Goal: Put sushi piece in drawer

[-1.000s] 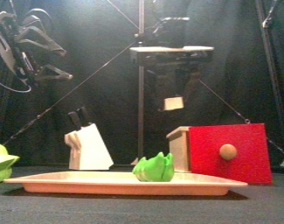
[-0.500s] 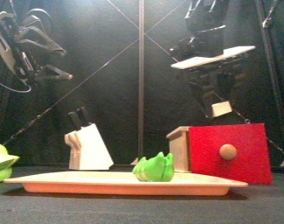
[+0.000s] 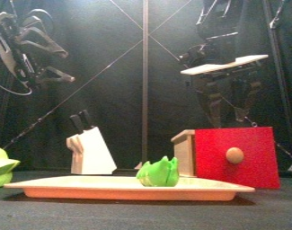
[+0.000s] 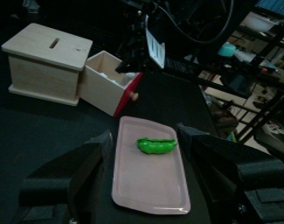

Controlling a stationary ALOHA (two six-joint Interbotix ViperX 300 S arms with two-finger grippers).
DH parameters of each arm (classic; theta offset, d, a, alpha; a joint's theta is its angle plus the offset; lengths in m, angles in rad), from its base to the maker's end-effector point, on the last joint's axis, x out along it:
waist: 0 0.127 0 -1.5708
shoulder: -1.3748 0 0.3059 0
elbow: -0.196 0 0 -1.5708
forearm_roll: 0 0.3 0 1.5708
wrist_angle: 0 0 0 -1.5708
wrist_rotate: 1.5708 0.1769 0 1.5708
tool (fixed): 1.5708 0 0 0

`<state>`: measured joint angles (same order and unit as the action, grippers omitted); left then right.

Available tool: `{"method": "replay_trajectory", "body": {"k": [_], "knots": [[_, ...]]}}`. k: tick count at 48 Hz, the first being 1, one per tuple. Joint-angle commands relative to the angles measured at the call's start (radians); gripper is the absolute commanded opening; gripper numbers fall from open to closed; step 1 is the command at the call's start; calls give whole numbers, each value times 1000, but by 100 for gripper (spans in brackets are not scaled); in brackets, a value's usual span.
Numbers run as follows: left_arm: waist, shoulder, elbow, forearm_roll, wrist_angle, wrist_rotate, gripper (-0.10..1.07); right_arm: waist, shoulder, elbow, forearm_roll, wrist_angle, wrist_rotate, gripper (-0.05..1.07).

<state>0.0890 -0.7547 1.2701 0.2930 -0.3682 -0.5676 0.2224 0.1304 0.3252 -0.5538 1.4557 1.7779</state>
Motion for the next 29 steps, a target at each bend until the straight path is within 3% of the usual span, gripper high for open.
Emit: {"method": "replay_trajectory", "body": {"k": [1, 15, 21, 29], "knots": [[3, 2, -12, -2, -6, 2, 94, -3, -48, -6, -14, 2, 9, 89], [3, 2, -12, -2, -6, 2, 94, 8, -78, 26, -54, 3, 74, 86], [3, 2, -12, 0, -5, 2, 94, 17, -106, 63, -52, 5, 98, 77], [3, 3, -15, -2, -6, 2, 94, 29, -155, 120, -26, 3, 115, 58]]}}
